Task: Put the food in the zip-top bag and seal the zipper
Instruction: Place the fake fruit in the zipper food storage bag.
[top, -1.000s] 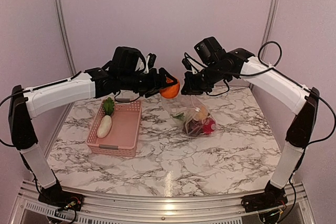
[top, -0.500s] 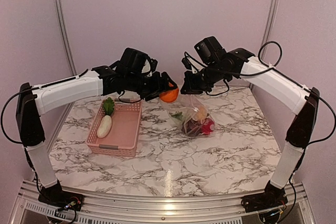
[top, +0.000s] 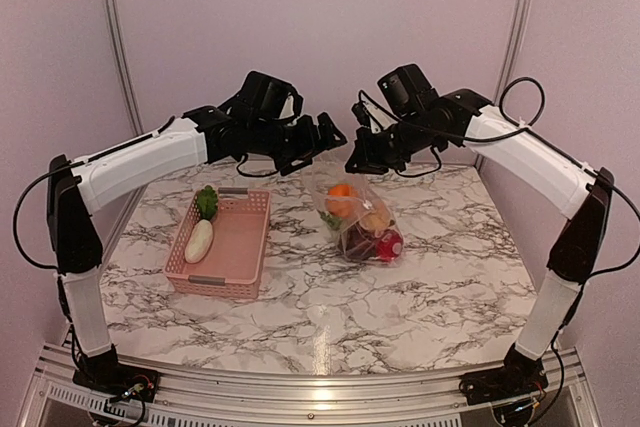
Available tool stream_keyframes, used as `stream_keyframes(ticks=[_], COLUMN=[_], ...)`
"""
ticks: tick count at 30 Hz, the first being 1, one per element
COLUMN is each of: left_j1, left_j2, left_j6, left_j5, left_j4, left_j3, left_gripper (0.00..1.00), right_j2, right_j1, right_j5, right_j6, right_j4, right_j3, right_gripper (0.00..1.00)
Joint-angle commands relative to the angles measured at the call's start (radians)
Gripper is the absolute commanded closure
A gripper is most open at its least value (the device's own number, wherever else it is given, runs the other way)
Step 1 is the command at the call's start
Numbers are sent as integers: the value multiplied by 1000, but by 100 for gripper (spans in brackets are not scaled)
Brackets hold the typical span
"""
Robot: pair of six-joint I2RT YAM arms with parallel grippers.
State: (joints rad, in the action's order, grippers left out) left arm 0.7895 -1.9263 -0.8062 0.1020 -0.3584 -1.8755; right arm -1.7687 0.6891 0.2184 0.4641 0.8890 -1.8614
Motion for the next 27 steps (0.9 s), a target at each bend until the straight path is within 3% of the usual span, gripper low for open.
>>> stream_keyframes(ticks=[1, 7, 17, 23, 27], left_j1=[4, 22, 20, -6, -9], left_j2=[62, 178, 386, 334, 262], left_j6=[24, 124, 307, 241, 186], left_j5=[-8, 19, -36, -91, 1], left_j4=[13, 110, 77, -93, -83], left_j3=[2, 65, 275, 276, 262], left_gripper=[1, 1, 2, 30, 37], right_j2=[48, 41, 28, 20, 8], right_j1=[-14, -21, -26, -27, -26], right_j5=[25, 40, 46, 50, 52], right_j6=[22, 26, 10, 5, -3], right_j4=[-40, -50, -47, -47, -39], right_j3=[-6, 1, -4, -5, -12], right_gripper=[100, 100, 100, 100, 100])
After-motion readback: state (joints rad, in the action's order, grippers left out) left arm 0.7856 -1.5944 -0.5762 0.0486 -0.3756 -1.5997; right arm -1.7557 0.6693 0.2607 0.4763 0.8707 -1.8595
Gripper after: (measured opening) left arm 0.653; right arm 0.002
